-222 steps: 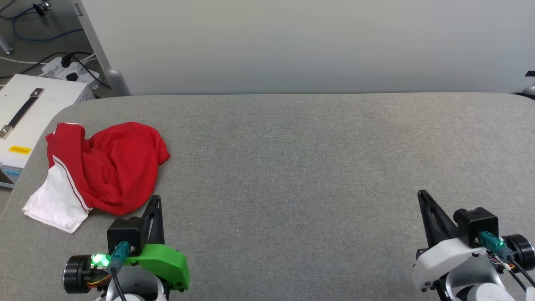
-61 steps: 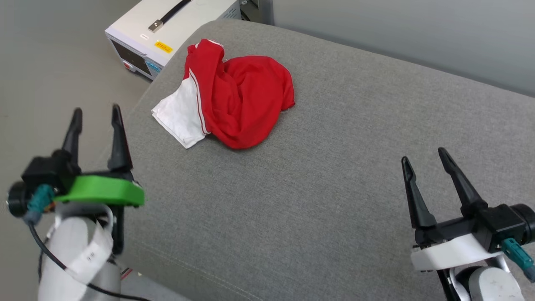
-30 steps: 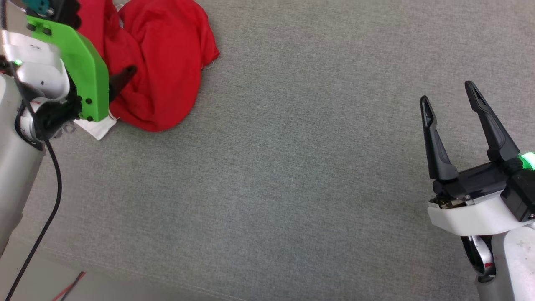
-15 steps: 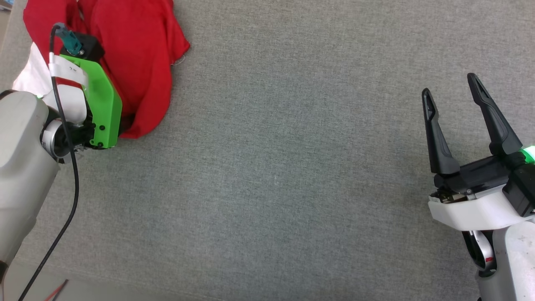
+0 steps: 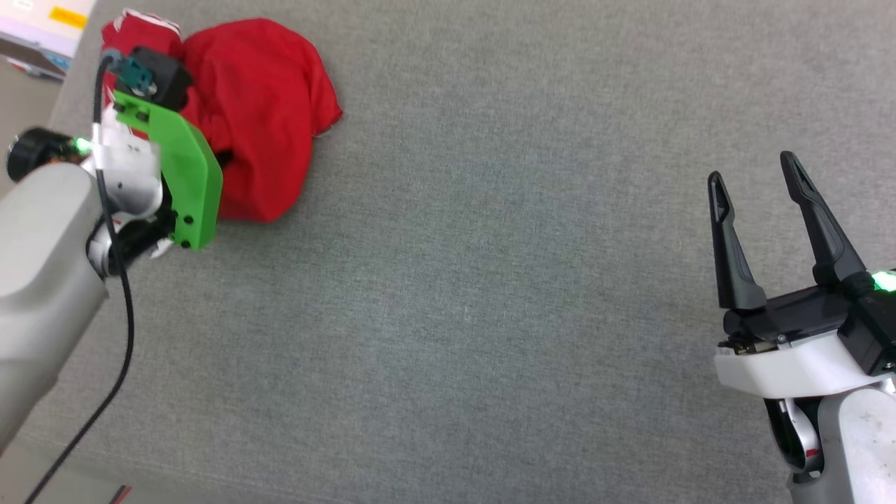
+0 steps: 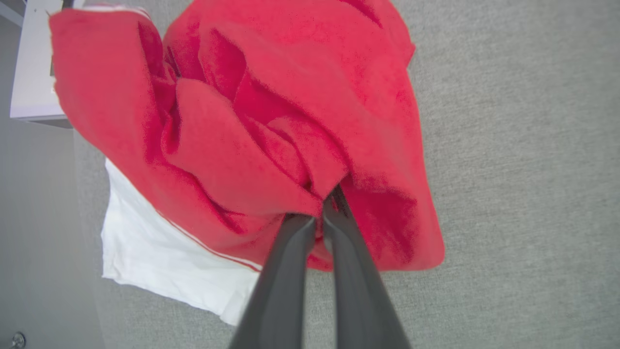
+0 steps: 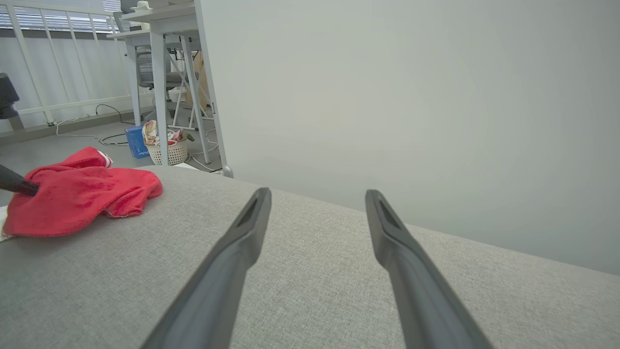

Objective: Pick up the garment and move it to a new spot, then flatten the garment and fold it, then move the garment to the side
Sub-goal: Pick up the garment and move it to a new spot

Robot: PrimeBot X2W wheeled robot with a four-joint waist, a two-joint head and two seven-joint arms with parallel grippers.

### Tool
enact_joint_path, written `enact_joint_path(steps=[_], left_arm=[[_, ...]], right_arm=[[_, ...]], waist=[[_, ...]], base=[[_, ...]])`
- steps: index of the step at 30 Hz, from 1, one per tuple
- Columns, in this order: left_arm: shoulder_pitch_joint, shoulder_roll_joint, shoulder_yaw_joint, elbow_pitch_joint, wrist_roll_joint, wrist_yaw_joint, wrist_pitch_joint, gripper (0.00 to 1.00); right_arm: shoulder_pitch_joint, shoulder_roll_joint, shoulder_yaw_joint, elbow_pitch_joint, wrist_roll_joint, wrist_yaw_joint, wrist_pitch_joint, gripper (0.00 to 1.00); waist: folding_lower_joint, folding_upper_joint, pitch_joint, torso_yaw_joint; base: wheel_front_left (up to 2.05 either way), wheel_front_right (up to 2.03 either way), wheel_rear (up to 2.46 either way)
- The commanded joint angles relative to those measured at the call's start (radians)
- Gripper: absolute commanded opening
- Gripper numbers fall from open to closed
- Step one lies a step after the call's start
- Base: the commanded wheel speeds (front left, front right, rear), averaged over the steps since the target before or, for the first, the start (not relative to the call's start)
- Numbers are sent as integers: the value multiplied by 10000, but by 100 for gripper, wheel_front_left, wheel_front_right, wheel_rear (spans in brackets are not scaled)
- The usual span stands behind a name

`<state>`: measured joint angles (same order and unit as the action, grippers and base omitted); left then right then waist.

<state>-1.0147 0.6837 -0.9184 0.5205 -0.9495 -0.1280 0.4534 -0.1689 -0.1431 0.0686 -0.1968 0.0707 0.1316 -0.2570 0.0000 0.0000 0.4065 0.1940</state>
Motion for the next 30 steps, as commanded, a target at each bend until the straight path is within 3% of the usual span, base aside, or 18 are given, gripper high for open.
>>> enact_joint_path(steps=[1,7,13,20,29,30], left_arm=[[-433,153,-27,-213,264,-27,-261,0],[-1392,122,-290,-1441,778,-27,-736,0],[-1953,-496,-601,-2229,1219,-22,-702,0],[-2447,-1785,-1258,-2906,1589,-23,-755,0],[-2665,-3470,-2740,-2652,1518,-25,-1395,0],[-2284,-3980,-3244,-2252,1422,-26,-1569,0]], right_arm=[[131,63,-51,28,82,-9,-47,100],[316,413,-189,51,133,-9,-47,100],[385,619,-401,12,138,-9,-47,100],[298,774,-783,-110,120,-9,-47,100],[148,895,-1249,-219,131,-9,-47,100],[133,914,-1441,-209,126,-9,-47,100]], waist=[[0,0,-669,-39],[0,0,-1295,-612],[0,0,-1432,-1301],[0,0,-1196,-2187],[0,0,-620,-2962],[0,0,-429,-3038]], base=[[0,0,0],[0,0,0],[0,0,0],[0,0,0],[0,0,0],[0,0,0]])
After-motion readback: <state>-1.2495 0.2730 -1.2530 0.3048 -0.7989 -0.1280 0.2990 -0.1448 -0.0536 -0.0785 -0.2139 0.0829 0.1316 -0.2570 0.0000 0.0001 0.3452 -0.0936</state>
